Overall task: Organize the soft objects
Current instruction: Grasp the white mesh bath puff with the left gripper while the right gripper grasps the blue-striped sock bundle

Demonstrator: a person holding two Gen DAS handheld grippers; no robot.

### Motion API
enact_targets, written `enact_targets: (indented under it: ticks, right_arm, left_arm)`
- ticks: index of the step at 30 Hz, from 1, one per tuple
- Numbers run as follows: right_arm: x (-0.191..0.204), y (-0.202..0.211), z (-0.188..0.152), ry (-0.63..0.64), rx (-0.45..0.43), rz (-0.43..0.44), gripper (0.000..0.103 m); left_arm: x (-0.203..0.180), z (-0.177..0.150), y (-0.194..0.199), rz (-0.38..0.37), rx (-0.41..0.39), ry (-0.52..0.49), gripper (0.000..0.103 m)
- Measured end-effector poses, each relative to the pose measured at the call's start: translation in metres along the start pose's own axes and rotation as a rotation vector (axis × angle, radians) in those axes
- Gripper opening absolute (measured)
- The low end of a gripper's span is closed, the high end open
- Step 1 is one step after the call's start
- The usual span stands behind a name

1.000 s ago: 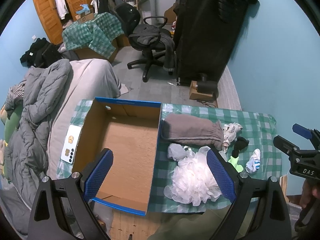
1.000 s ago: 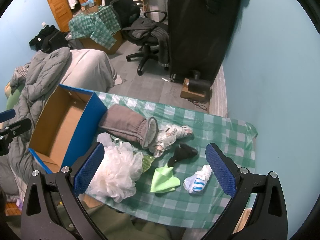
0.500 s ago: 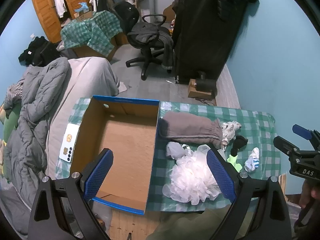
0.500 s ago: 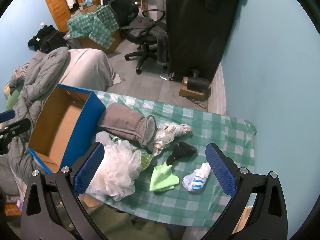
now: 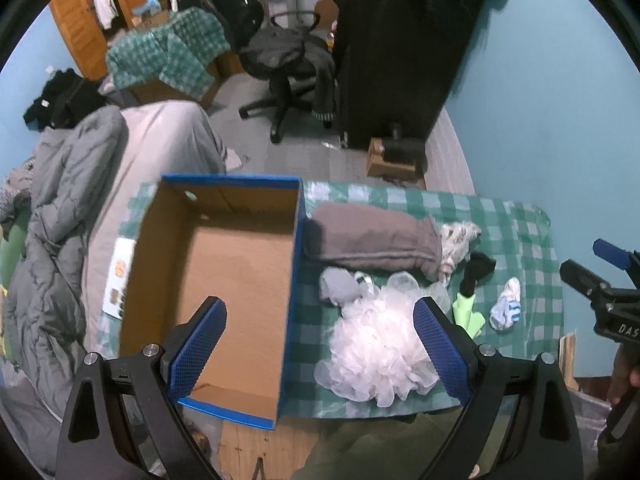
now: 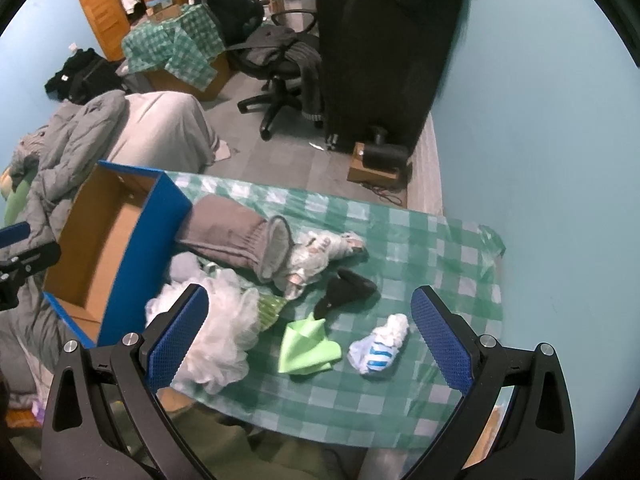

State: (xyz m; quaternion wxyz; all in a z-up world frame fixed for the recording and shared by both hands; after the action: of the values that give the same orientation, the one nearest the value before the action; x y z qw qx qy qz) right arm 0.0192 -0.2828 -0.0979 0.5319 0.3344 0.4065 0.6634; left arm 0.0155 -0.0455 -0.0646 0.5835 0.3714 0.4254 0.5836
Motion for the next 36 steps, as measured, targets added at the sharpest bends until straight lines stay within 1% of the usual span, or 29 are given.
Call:
enact_targets:
  ticks: [2,6,11,17,21,25,29,32,36]
  right_arm:
    - [-0.007,-0.005,-0.005,-0.004,0.015,-0.011,0.1]
    - [-0.023,-0.017,-0.017,-0.021,0.048,-0.027,0.1]
    - [-0.043,-0.031,-0.03,-0.056,0.088,-0.035,0.1]
    - [-0.061,-0.05,-0.047,-0.085,0.122,-0.018,0.1]
    - [-0.07,-0.066,-0.058,-0.093,0.146,-0.002,0.1]
    - [-0.075,-0.08,-0.07,-0.1,0.169,0.0,0.1]
    - [-0.082,-0.099,-0.081,-0.135,0.203,0.024,0.1]
    - [-0.083,-0.113,-0.087,-0.152,0.227,0.034,0.1]
    - [-0.083,-0.128,-0.092,-0.156,0.251,0.037,0.1]
  left_arm:
    - [-0.005,-0.004,-0.012,0.0,0.034,-0.009,0.096]
    - [-0.016,-0.015,-0.029,-0.001,0.075,-0.047,0.096]
    - [-0.026,-0.028,-0.046,-0.029,0.123,-0.063,0.096]
    - [-0.041,-0.039,-0.066,-0.057,0.161,-0.081,0.096]
    - [-0.047,-0.047,-0.085,-0.067,0.214,-0.086,0.096]
    - [-0.053,-0.053,-0.098,-0.059,0.232,-0.094,0.096]
    - [-0.057,-0.057,-0.111,-0.051,0.243,-0.099,0.096]
    - [-0.06,-0.06,-0.121,-0.067,0.258,-0.097,0.096]
    - [-0.066,-0.067,-0.134,-0.036,0.27,-0.126,0.096]
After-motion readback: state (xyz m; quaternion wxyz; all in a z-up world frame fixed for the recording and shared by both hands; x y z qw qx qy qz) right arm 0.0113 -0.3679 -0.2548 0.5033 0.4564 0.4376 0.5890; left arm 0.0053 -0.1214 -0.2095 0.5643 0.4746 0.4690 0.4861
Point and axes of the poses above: each gripper's, at about its wrist camera, not at the fingertips, and y roughly against the way its jaws point, x to its left, z to its top, the point moved 3 cm from there along -y, roughly the way its jaws point, and after that the axes turned 8 degrees about y, right-handed, at the moved point
